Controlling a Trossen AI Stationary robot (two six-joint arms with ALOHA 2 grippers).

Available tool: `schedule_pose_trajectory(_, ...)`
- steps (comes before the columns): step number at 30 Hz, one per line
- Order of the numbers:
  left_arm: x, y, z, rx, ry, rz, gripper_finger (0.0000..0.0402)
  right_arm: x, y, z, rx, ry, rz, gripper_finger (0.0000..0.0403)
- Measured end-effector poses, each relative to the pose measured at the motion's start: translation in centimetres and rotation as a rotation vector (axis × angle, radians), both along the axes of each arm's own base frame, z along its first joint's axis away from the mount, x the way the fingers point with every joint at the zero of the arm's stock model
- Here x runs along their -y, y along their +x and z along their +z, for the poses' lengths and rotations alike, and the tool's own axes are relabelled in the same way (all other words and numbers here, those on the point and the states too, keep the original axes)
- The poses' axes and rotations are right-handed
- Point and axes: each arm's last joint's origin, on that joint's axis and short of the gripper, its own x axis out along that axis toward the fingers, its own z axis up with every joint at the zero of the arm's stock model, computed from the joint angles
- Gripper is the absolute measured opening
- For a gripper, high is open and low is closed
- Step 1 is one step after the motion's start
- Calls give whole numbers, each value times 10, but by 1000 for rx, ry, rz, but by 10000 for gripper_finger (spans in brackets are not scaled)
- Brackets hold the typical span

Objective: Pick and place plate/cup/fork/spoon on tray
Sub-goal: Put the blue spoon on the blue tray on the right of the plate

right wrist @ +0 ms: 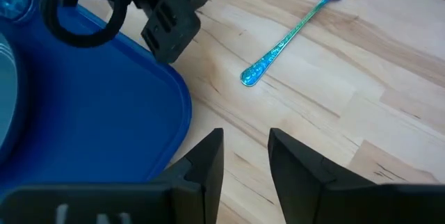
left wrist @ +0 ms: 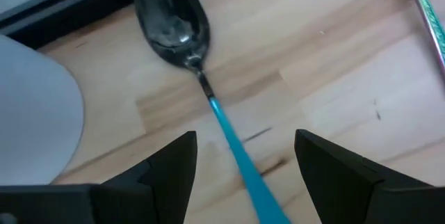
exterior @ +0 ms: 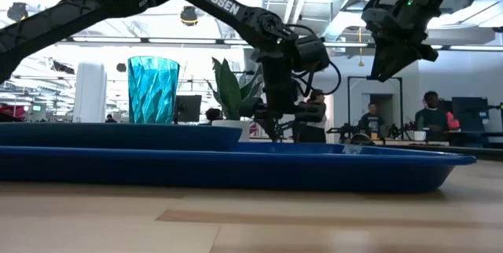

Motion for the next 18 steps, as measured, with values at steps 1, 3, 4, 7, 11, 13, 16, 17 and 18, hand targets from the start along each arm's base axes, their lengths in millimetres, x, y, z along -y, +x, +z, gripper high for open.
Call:
schedule_pose_trajectory(1,0,0,0,0,-2,5,231,-1,0,0,-1,-1,7,137)
schedule_pose_trajectory(3,1,-1,0,0,-9,11,231,-3,1,0,-5,-6,29,137)
schedule_pose_trajectory(4,3,0,-1,4,-14,11,231,-4,1,0,-5,-7,36,136)
schedule_pose_trajectory(7,10,3,-14,-3,-46,9,225,-8,3,0,-6,-8,58,135)
schedule_pose_trajectory(11,14,7,-24,-13,-24,27,205,-12,4,0,-6,-9,84,133)
schedule_pose_trajectory(13,14,7,-25,-12,-24,28,195,-15,5,0,-6,-9,100,133)
schedule_pose_trajectory(16,13,7,-25,-4,-36,38,181,-18,6,0,-5,-12,120,133)
schedule_pose_trajectory(17,13,7,-25,-3,-37,40,175,-19,6,0,-7,-13,128,133)
schedule_pose_trajectory(18,13,7,-25,-2,-38,42,168,-20,6,0,-7,-13,133,133)
